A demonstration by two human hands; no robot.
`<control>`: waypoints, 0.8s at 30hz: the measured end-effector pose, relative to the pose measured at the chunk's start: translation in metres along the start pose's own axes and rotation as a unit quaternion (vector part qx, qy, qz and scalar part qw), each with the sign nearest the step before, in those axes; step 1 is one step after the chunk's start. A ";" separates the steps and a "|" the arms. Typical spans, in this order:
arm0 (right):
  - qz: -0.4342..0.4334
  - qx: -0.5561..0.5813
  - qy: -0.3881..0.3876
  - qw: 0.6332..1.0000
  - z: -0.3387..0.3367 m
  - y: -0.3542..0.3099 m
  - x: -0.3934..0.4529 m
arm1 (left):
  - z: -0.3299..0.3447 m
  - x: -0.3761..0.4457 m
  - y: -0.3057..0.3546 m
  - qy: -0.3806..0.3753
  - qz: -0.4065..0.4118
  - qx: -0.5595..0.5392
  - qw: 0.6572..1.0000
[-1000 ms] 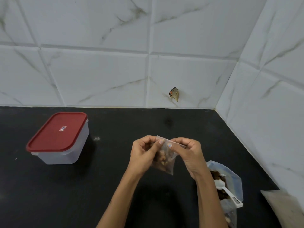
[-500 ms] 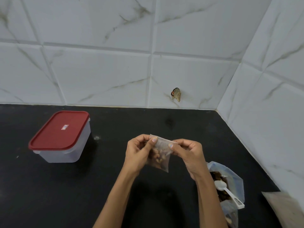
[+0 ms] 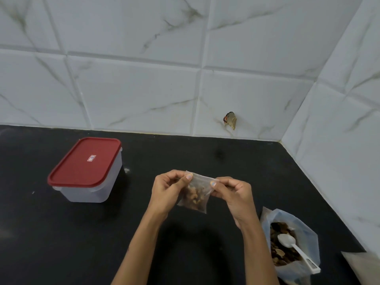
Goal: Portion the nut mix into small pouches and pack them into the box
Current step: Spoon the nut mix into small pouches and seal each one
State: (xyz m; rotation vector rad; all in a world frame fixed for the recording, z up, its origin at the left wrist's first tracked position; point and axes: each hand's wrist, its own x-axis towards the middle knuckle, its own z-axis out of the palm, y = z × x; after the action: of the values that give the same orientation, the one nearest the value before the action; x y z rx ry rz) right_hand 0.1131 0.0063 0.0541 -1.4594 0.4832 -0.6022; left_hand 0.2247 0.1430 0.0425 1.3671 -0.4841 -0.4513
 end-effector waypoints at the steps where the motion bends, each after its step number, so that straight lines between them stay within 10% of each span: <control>1: 0.005 0.001 -0.002 1.000 0.003 0.003 0.001 | -0.004 0.001 -0.001 0.003 -0.009 0.001 1.000; 24: 0.197 -0.142 0.132 0.961 0.139 0.089 0.133 | -0.094 0.127 -0.057 0.126 -0.248 0.030 0.960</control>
State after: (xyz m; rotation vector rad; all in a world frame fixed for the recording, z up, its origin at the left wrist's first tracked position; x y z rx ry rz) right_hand 0.3109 0.0289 -0.0181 -1.5013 1.0780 -0.4180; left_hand 0.3817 0.1382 -0.0185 1.5810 0.0637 -0.6602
